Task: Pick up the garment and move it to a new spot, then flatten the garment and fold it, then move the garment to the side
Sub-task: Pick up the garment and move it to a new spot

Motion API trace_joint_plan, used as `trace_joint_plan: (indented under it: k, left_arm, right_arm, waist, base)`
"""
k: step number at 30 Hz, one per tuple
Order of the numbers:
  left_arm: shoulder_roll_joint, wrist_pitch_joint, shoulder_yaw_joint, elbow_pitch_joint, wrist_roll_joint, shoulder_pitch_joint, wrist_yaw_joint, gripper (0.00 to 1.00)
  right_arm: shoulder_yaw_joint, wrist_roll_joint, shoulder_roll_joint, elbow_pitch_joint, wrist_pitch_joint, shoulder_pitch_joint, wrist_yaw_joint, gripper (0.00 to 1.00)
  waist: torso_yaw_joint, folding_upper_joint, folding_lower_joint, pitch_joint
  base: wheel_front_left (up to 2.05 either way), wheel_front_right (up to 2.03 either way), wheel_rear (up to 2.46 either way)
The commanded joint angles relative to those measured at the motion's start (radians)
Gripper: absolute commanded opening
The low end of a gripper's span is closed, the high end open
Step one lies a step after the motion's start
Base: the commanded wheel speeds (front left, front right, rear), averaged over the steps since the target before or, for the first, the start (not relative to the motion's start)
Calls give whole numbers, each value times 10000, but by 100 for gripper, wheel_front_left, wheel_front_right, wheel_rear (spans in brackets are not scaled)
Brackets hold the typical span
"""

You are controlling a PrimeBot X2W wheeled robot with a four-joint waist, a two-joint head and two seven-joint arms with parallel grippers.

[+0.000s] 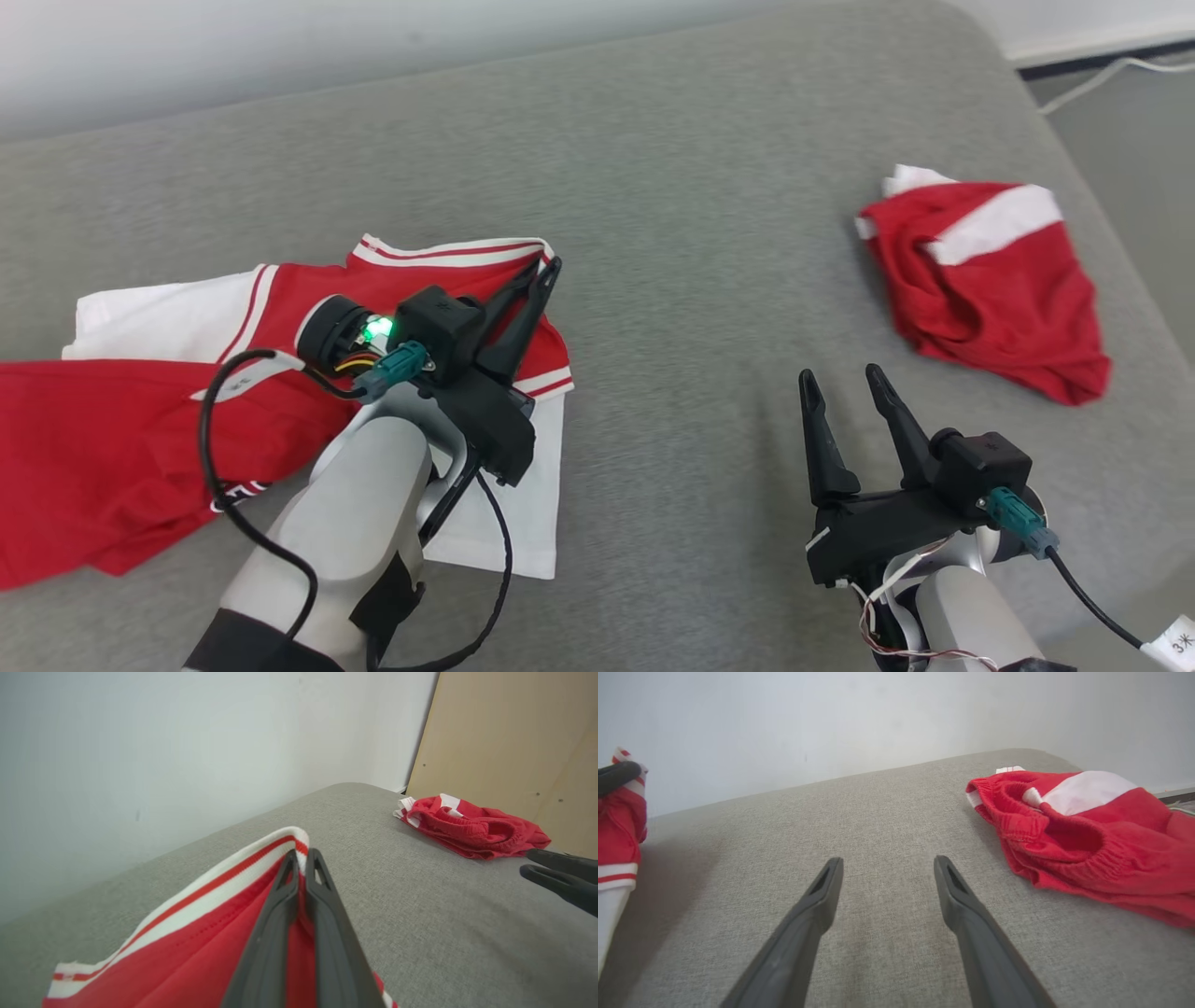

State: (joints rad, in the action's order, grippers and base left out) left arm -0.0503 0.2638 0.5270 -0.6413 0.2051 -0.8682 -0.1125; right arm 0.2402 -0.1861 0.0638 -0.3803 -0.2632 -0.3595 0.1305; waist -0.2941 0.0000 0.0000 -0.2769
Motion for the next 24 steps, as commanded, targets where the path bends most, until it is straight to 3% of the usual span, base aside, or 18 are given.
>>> trace_joint_plan:
  k: [1, 9, 10, 11, 24]
  left_arm:
    - [-10, 13, 207, -76, 125, -152, 65, 0]
    - [-7, 13, 867, -329, 521, -166, 171, 0]
    - [-9, 13, 863, -329, 569, -120, 193, 18]
    - [-10, 13, 842, -371, 584, -66, 248, 100]
    - [-163, 11, -592, -231, 291, 1067, 652, 100]
  right_arm:
    - [51, -105, -63, -11, -11, 15, 4, 100]
    - [150, -175, -130, 61, -11, 135, 4, 100]
    - [118, -180, -130, 71, -11, 149, 4, 100]
    - [103, -177, -132, 89, -11, 160, 4, 100]
    - [-10, 72, -129, 105, -11, 282, 4, 100]
  waist:
    - [-1174, 0, 0, -58]
    - [-1695, 0, 0, -29]
    - [-1660, 0, 0, -8]
    - [-1608, 0, 0, 13]
    - [-60, 0, 0, 771]
  base:
    - [0, 0, 0]
    - [0, 0, 0]
    - [0, 0, 0]
    - [0, 0, 0]
    - [0, 0, 0]
